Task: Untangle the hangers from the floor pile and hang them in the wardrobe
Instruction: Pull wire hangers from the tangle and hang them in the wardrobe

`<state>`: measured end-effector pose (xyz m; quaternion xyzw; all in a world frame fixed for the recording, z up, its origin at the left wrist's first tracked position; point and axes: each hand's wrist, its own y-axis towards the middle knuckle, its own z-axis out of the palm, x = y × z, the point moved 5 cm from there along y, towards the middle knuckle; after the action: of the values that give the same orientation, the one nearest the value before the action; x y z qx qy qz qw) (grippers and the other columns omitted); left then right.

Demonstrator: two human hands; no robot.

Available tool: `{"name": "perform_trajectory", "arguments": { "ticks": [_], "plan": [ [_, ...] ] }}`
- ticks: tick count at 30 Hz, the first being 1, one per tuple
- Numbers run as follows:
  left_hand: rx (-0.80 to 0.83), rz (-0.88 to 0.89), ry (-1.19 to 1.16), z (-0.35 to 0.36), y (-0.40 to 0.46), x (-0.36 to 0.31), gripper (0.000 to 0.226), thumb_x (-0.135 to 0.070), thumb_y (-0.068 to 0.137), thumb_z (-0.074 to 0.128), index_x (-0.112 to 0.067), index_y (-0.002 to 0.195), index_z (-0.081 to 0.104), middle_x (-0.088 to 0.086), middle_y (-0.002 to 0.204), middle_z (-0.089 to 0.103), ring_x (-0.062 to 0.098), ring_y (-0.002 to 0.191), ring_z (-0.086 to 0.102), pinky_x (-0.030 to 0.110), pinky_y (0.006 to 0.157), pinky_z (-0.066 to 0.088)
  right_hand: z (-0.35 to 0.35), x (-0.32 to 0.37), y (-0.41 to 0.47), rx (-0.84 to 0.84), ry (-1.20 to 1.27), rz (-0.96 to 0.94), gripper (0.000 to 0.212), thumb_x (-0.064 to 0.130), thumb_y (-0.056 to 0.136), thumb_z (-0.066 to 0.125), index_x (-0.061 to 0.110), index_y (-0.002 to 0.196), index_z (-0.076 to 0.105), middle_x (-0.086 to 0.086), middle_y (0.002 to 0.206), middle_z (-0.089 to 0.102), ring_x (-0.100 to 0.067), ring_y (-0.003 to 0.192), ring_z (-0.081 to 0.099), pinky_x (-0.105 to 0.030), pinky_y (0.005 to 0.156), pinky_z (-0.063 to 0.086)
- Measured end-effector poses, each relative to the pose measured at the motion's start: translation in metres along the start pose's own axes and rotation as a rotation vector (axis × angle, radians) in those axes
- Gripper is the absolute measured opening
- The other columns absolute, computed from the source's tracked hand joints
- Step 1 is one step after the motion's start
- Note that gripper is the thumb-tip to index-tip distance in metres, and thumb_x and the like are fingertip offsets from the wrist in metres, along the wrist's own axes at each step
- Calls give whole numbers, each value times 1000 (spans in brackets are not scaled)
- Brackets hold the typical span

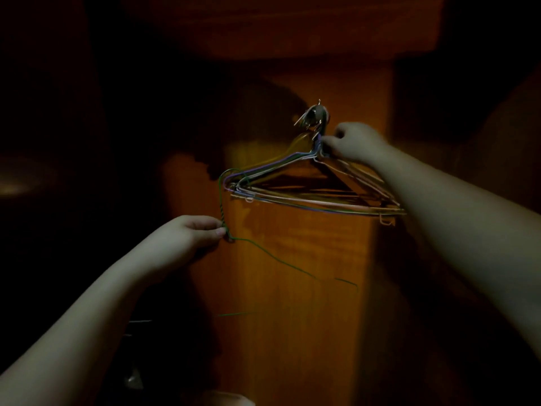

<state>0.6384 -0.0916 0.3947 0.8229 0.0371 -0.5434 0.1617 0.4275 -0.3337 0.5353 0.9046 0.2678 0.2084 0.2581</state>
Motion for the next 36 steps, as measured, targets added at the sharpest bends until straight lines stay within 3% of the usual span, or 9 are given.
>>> {"name": "perform_trajectory", "arguments": {
  "ticks": [3,6,12,16,20,25,27,30,36],
  "plan": [
    [21,-37,4,6,-3,13,25,-14,97,54,-11,81,72,0,56,40,10,47,32,21,44,20,-23,-1,-35,-189,134,-27,32,40,100,47,13,112,59,-3,98,56,-17,88,50,-32,71,37],
    [59,-84,19,15,-6,31,26,-17,98,54,-13,81,73,5,60,38,14,51,28,28,48,15,-27,1,-94,-276,305,-59,23,35,100,48,17,105,61,-1,92,58,-17,83,52,-35,70,42],
    [96,-198,14,50,-17,71,21,-19,99,53,-13,88,70,1,59,47,14,49,34,26,47,23,53,5,-227,35,552,-25,15,25,96,56,28,81,59,6,78,60,-9,71,53,-28,66,39],
    [98,-233,52,77,-22,84,20,-21,100,53,-10,94,68,0,61,58,18,55,43,28,49,31,123,8,-289,317,670,75,20,26,96,58,19,77,61,-11,72,59,-13,61,50,-32,60,37],
    [106,-251,40,104,-28,88,21,-22,101,52,-7,96,65,3,65,65,15,48,42,24,45,31,170,19,-330,504,719,112,25,33,98,54,16,80,59,9,62,47,-4,56,41,-24,55,30],
    [85,-261,101,126,-29,96,22,-26,101,51,-10,97,65,3,73,72,12,45,46,24,46,36,189,29,-346,578,761,136,23,37,99,51,25,81,58,10,69,46,0,60,42,-18,57,33],
    [60,-261,103,132,-29,99,21,-27,101,50,-13,97,65,1,78,75,14,53,55,26,52,42,190,31,-345,597,779,150,23,40,99,49,24,87,59,8,74,48,1,64,44,-17,60,34],
    [-3,-268,55,138,-31,104,20,-26,102,50,-13,98,65,0,83,76,16,64,63,27,59,45,190,32,-343,638,830,193,27,47,98,46,25,93,60,-3,87,61,-14,77,56,-26,68,39],
    [-151,-281,-23,143,-32,108,19,-26,101,51,-13,101,64,-3,88,75,16,76,68,29,64,45,196,34,-339,792,886,225,20,43,98,50,26,93,60,4,85,65,-9,81,60,-38,81,49]
  ]
}}
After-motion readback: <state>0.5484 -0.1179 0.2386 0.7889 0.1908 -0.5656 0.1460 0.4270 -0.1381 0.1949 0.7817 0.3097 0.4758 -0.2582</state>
